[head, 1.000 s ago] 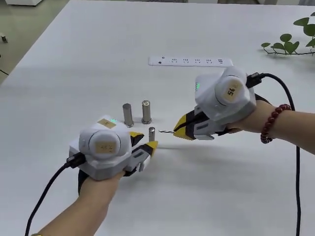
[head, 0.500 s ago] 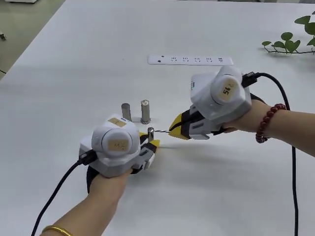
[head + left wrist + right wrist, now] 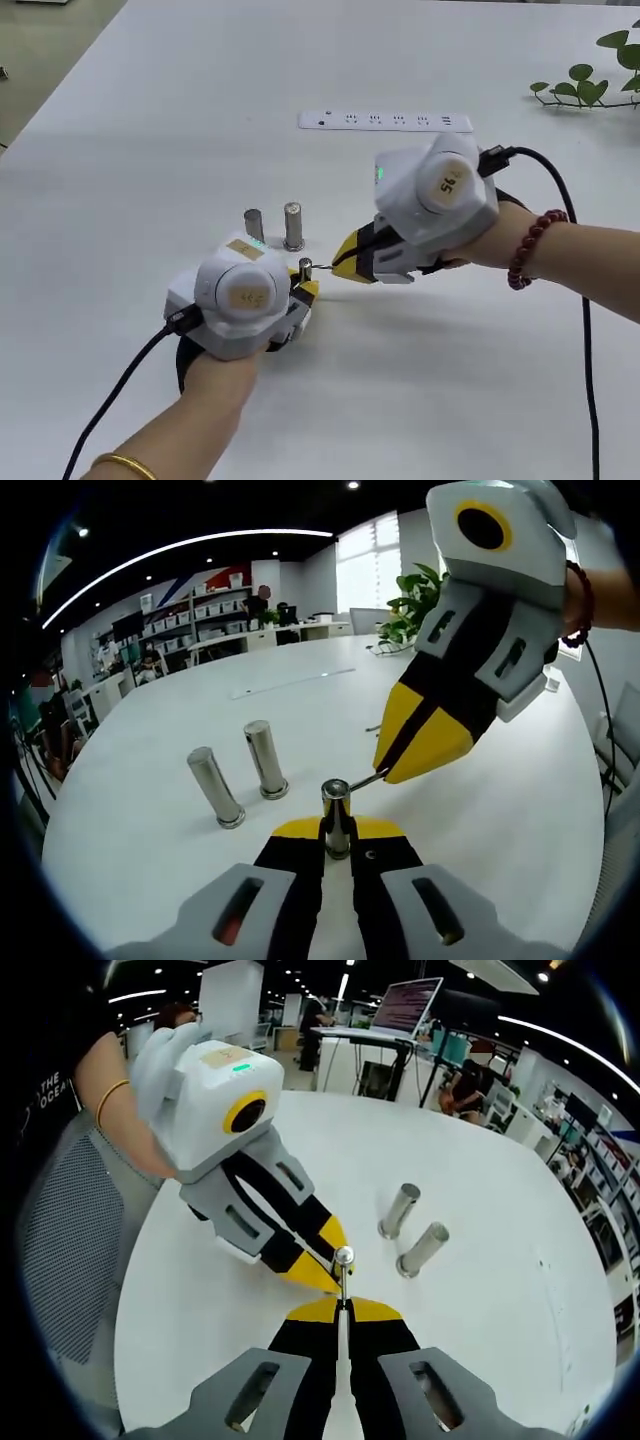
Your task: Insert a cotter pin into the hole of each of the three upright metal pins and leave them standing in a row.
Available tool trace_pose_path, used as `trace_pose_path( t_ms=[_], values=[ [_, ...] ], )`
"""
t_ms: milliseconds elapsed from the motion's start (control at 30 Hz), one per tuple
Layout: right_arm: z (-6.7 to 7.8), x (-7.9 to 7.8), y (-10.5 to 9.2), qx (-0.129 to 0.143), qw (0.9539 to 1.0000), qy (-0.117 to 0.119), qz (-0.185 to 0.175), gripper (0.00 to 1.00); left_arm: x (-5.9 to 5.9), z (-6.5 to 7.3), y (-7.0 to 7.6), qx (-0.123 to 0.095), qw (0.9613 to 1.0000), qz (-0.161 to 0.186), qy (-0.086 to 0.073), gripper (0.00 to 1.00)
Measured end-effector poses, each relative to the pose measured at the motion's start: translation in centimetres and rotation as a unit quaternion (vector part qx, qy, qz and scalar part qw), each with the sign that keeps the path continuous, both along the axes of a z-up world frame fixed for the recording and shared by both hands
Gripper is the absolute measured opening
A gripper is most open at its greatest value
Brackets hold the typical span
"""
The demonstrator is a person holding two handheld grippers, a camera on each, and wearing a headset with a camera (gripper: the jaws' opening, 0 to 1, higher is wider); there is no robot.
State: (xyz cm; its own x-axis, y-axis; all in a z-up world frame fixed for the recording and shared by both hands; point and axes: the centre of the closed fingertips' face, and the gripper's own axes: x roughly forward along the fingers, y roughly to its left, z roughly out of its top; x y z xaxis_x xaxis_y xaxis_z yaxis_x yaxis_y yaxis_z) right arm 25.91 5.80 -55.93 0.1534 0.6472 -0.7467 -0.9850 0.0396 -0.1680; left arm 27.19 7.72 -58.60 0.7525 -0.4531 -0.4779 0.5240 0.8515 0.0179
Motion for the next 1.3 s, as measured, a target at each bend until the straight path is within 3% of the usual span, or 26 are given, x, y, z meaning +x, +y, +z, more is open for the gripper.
trace_pose_path(
  t_ms=[667, 933, 1300],
  values=[
    [-0.4, 0.6, 1.4, -0.003, 0.9999, -0.01, 0.013, 0.0, 0.0, -0.1, 0.0, -0.005, 1.0, 0.007, 0.001, 0.06],
    [-1.0, 0.7, 1.6, -0.016, 0.9998, -0.004, -0.006, 0.0, 0.1, -0.1, -0.1, -0.005, 0.9999, 0.01, 0.0, 0.06],
    [0.0, 0.4, 1.0, -0.003, 0.9998, 0.004, -0.022, 0.04, 0.2, -0.1, 0.0, -0.005, 0.9999, 0.014, 0.0, 0.06]
  ],
)
